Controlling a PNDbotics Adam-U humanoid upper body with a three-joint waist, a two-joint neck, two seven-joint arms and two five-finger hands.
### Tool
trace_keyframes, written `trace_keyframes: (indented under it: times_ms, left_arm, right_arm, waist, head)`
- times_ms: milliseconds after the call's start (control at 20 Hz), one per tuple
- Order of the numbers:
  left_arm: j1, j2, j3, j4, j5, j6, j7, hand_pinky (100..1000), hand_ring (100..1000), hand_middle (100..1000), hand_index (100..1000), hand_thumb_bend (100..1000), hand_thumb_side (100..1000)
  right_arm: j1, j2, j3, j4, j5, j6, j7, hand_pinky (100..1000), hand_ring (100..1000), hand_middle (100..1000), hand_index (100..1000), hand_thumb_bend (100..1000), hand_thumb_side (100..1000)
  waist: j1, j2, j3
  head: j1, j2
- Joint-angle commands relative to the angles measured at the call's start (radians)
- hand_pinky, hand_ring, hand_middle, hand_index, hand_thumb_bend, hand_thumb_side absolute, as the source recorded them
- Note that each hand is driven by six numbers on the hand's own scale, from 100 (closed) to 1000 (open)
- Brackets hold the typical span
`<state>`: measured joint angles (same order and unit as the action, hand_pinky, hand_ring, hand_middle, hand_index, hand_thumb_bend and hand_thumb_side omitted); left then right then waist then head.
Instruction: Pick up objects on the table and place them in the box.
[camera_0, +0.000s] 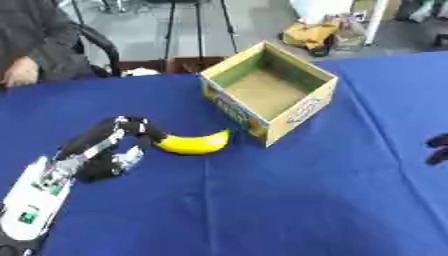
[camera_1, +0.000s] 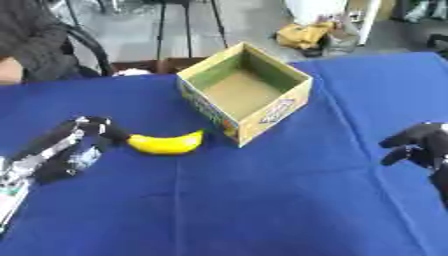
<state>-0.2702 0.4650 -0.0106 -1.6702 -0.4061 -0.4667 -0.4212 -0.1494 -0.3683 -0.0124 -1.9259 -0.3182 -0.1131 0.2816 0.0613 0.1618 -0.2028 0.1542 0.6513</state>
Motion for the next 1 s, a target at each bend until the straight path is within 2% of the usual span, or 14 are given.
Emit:
trace_keyframes:
  times_ms: [50,750,850,1000]
  left_arm:
    - [-0.007,0.013,0.007,-0.011,0.006,-0.002,0.001,574,597,605,780,100,996]
    - [-0.011,0.022,0.010,-0.012,0.011,-0.003,0.002,577,598,605,778,100,982]
    - [-0.023,0.030,0.010,-0.006,0.006,-0.004,0.002,579,598,605,776,100,930]
    - [-0.062,0.054,-0.001,0.016,-0.016,-0.017,-0.002,584,599,607,777,161,842]
  right_arm:
    - [-0.006,-0.010,-0.008,-0.013,0.004,-0.002,0.002,528,655,546,646,100,626]
    - [-0.004,-0.013,-0.009,-0.015,-0.002,-0.004,0.003,528,655,546,646,100,618]
    - [-0.003,-0.014,-0.008,-0.016,-0.003,-0.005,0.003,528,656,546,646,100,617]
    - [-0.003,-0.016,-0.007,-0.016,-0.004,-0.004,0.005,528,656,546,646,100,616]
  waist:
    - [-0.005,-0.011,0.002]
    - [-0.012,-0.017,0.002]
    - [-0.012,-0.019,0.002]
    - [-0.013,-0.022,0.002]
  head:
    - [-0.004,0.004]
    - [-0.006,-0.003]
    - [-0.006,-0.003]
    - [-0.003,0.002]
